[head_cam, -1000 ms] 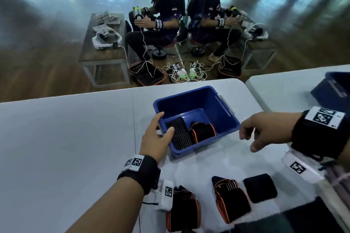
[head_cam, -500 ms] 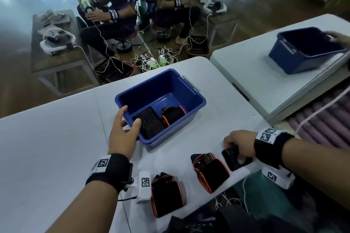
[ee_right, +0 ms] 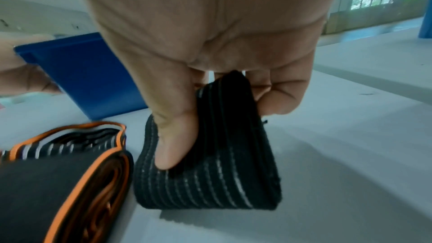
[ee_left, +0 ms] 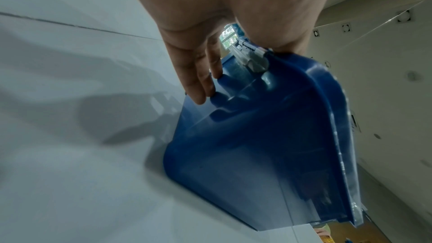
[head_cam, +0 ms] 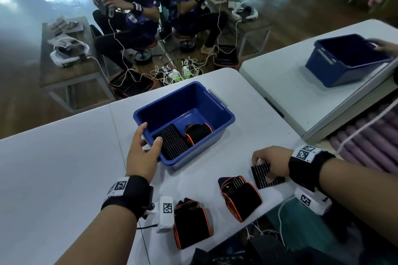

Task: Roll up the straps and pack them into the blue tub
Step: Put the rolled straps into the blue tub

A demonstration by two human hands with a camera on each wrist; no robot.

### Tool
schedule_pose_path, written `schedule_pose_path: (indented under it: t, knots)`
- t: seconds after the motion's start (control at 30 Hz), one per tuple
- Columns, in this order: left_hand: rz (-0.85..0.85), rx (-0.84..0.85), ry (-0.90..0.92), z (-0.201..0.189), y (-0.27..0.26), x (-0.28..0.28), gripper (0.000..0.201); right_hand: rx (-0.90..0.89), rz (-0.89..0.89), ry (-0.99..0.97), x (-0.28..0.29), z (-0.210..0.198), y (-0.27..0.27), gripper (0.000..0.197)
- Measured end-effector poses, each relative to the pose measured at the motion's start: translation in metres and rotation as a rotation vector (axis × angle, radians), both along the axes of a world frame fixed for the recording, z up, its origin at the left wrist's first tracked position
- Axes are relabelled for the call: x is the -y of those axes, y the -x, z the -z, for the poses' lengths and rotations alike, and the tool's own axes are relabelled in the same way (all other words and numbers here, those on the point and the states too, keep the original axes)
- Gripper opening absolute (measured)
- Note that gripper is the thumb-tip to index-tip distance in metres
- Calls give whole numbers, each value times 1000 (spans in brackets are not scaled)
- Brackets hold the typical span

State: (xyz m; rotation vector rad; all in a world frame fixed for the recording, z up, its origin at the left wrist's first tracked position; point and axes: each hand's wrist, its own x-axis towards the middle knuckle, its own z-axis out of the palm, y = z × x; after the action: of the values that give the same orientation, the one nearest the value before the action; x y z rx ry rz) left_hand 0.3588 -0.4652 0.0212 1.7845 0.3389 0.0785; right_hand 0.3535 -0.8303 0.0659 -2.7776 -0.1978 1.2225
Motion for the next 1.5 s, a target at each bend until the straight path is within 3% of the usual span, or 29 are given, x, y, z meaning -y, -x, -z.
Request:
schedule_pose_path:
  t: [0.13,0.33,0.5,0.8,1.17,1.37,1.5]
  knots:
    - [-6,-3,3,-1,1,1,54,92,13,-63,-7,-32,-17,46]
    - [-9,-8,1,-5,2,2,55,330,67,-246,-30,-125,-59,42]
    - [2,2,3,-9,4,3,55,439,-55,-308,-77,-157,-96,44]
    - [9,0,-2,-14,5,5,54,386,-331,-70,-185,-103,-163,49]
    - [12,-8,33,-16,6,4,52,209,-474,259,-235,-15,-211,36]
    - [23,-11,6,-12,5,4,54,204,-494,335,-240,-16,-212,19]
    - [16,-11,21,-12,5,4,55,155,-534,370,-244,-22,-211,33]
